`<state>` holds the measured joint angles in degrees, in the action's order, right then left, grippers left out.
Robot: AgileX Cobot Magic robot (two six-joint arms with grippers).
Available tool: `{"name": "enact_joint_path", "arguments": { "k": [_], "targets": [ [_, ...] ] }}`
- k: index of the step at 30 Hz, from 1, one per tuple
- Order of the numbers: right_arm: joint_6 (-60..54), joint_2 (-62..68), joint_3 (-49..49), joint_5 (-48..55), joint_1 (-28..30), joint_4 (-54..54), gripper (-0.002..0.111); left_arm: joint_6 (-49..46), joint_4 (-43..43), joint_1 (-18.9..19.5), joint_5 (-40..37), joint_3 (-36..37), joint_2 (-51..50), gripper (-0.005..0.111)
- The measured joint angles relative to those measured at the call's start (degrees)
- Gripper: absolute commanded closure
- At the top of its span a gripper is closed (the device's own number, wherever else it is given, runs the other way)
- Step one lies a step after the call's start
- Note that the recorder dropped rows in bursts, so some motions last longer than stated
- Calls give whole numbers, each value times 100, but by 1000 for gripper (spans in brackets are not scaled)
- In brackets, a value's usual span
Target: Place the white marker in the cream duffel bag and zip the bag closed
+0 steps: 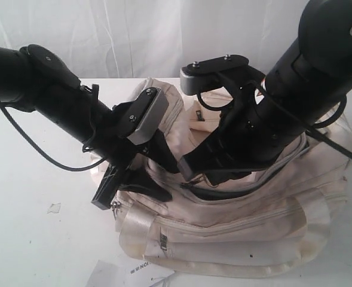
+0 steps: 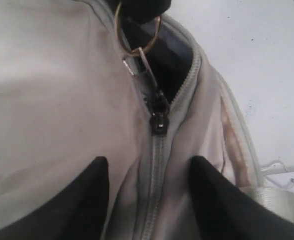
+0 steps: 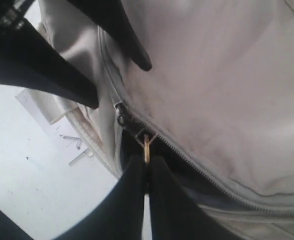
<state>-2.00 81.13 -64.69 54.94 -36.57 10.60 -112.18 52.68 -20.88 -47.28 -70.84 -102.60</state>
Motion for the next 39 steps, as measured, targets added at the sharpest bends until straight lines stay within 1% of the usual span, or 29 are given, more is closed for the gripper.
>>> {"name": "enact_joint_path", "arguments": {
  "k": [1, 5, 6, 19, 21, 24, 28, 32, 36, 39],
  "targets": [
    [0, 0, 0, 0, 0, 12, 108, 0, 0, 0, 44, 0, 0, 66],
    [0, 0, 0, -88, 0, 21, 108, 0, -9, 0, 81, 9, 0, 101],
    [0, 0, 0, -98, 0, 21, 108, 0, -9, 0, 81, 9, 0, 107],
    [0, 0, 0, 37, 0, -89, 108, 0, -22, 0, 104, 9, 0, 107],
    [68, 0, 0, 112, 0, -323, 108, 0, -22, 0, 104, 9, 0, 107],
    [376, 0, 0, 300, 0, -981, 108, 0, -12, 14, 104, 9, 0, 107],
    [672, 0, 0, 722, 0, -1861, 108, 0, -12, 169, 104, 9, 0, 107],
    [706, 0, 0, 787, 0, -2209, 108, 0, -12, 338, 21, 9, 0, 107],
    [755, 0, 0, 791, 0, -2734, 108, 0, -12, 459, -119, 9, 0, 107],
    [821, 0, 0, 735, 0, -2906, 108, 0, -12, 515, -159, 9, 0, 107]
  ]
}}
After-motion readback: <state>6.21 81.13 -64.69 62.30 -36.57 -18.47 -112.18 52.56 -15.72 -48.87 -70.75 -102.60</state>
